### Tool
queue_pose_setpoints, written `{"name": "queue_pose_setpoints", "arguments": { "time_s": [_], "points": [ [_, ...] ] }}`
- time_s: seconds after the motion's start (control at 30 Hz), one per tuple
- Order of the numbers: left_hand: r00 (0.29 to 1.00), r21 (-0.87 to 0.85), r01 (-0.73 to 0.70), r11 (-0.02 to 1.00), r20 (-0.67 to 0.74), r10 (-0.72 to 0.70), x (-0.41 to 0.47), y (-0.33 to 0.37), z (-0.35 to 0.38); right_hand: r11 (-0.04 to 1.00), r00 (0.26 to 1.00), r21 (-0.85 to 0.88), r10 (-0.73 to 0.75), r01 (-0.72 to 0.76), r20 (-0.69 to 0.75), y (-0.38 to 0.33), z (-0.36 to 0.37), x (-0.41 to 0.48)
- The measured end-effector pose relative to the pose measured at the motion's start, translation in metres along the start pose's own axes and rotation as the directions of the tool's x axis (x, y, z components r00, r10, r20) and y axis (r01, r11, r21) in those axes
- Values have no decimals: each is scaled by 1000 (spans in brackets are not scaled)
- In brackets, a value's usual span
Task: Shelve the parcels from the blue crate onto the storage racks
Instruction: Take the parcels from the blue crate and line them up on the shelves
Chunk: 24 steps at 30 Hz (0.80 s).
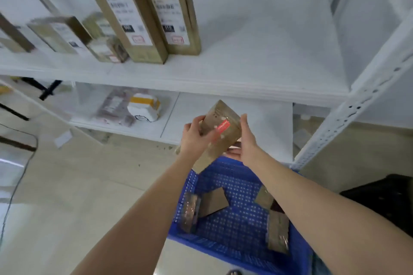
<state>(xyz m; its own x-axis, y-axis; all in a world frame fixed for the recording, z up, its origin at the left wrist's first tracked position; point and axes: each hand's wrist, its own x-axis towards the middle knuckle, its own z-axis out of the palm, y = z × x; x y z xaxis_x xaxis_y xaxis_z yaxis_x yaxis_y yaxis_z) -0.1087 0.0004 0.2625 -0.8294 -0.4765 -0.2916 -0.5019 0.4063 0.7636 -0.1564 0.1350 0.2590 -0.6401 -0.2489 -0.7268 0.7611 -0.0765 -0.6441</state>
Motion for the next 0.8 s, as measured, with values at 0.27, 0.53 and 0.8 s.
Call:
{"name": "queue_pose_setpoints", "arguments": {
  "time_s": [0.27,0.53,0.8],
  "points": [
    [984,-448,0,894,-159,-80,-68,149,-110,960,972,277,-111,51,206,-109,38,-124],
    [969,-565,-169,807,-245,31,-112,205,-163,975,914,185,-185,124,361,-166,55,-186],
    [984,-528,-176,831,-113,137,-119,217,-214,918,850,130,-396,375,348,-172,84,-224]
  ]
}}
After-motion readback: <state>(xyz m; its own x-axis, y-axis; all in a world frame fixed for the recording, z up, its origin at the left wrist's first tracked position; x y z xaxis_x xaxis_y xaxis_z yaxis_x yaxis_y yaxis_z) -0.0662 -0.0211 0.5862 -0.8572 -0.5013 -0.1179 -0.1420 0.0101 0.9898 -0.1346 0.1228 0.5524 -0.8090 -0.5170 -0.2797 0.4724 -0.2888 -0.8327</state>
